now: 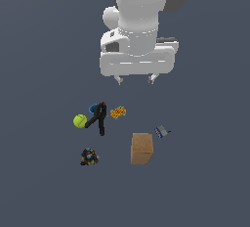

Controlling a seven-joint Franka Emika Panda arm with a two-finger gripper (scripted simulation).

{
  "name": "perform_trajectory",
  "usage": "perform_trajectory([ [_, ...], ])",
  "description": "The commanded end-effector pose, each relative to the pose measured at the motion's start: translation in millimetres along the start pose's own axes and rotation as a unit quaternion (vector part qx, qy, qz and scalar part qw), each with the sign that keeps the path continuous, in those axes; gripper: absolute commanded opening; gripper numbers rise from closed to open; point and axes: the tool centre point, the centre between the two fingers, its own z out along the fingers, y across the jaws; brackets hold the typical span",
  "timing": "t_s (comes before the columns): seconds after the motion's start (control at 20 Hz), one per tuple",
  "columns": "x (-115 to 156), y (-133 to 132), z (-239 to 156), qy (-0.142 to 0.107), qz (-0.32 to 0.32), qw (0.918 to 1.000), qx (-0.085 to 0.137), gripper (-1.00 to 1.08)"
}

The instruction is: Pick up a designated object from a clutter of objects.

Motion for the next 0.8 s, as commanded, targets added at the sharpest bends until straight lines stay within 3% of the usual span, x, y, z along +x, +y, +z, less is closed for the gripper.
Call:
perform_trajectory([
  [0.0,0,0,0,0.000,0.000,1.0000,0.000,1.00],
  [0.75,6,13,-5,0.006,-0.005,1.0000,0.002,1.00],
])
